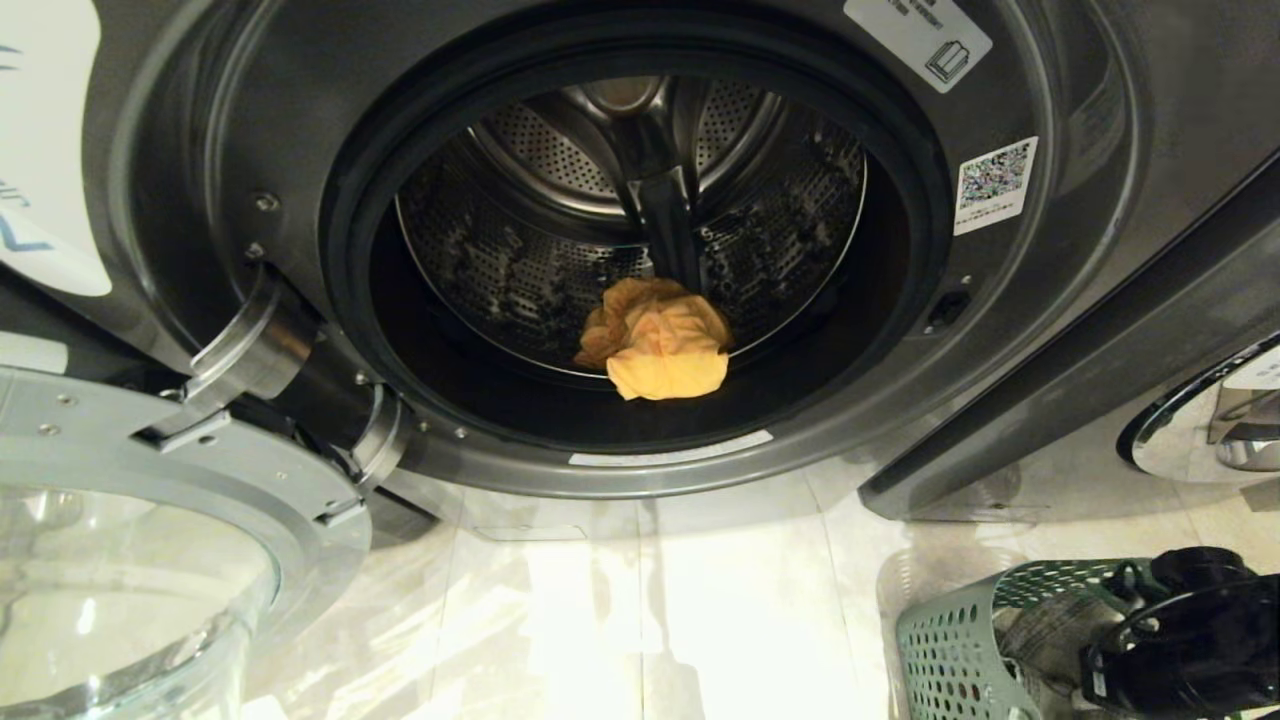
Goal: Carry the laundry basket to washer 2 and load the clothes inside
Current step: Place the clothes into the washing machine
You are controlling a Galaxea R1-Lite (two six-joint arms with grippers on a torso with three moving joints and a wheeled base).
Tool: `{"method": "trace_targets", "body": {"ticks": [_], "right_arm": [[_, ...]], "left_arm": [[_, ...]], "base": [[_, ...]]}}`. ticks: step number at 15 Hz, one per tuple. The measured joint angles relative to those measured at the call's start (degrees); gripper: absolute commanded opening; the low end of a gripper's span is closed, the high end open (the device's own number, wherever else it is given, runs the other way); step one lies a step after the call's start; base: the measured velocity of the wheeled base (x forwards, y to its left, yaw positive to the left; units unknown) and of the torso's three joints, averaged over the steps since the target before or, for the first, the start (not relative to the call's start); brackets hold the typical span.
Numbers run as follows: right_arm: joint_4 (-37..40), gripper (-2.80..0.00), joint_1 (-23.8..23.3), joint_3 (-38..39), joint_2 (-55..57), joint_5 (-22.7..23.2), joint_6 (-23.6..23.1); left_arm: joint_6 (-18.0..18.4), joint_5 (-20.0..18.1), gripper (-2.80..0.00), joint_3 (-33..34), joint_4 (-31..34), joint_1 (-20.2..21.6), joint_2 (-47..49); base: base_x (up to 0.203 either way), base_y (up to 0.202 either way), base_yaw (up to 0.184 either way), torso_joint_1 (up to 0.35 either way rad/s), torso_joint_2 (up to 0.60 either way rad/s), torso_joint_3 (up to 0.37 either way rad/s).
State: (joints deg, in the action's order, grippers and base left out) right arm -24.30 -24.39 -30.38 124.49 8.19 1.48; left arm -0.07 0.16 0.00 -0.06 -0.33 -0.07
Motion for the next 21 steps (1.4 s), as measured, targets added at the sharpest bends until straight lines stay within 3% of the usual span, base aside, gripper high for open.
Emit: {"method": "trace_targets", "body": {"ticks": [3, 6, 13, 17, 21], "right_arm": [[0.0, -2.80, 0.0, 9.6, -16.9, -0.2, -0.9], [0.2, -2.80, 0.0, 17.5, -32.3, -0.8, -4.7], [0.3, -2.80, 1.3, 22.2, -55.4, 0.2, -12.9], [0.4, -2.80, 9.3, 23.4, -61.6, 4.4, -16.2], [0.1, -2.80, 29.0, 22.3, -62.9, 4.2, -18.9]], "left_arm": [[0.0, 0.0, -2.80, 0.0, 0.0, 0.0, 0.0], [0.0, 0.0, -2.80, 0.0, 0.0, 0.0, 0.0], [0.0, 0.0, -2.80, 0.0, 0.0, 0.0, 0.0], [0.0, 0.0, -2.80, 0.0, 0.0, 0.0, 0.0], [0.0, 0.0, -2.80, 0.0, 0.0, 0.0, 0.0]], "base": [[0.000, 0.000, 0.000, 0.000, 0.00, 0.000], [0.000, 0.000, 0.000, 0.000, 0.00, 0.000], [0.000, 0.000, 0.000, 0.000, 0.00, 0.000], [0.000, 0.000, 0.000, 0.000, 0.00, 0.000], [0.000, 0.000, 0.000, 0.000, 0.00, 0.000]]}}
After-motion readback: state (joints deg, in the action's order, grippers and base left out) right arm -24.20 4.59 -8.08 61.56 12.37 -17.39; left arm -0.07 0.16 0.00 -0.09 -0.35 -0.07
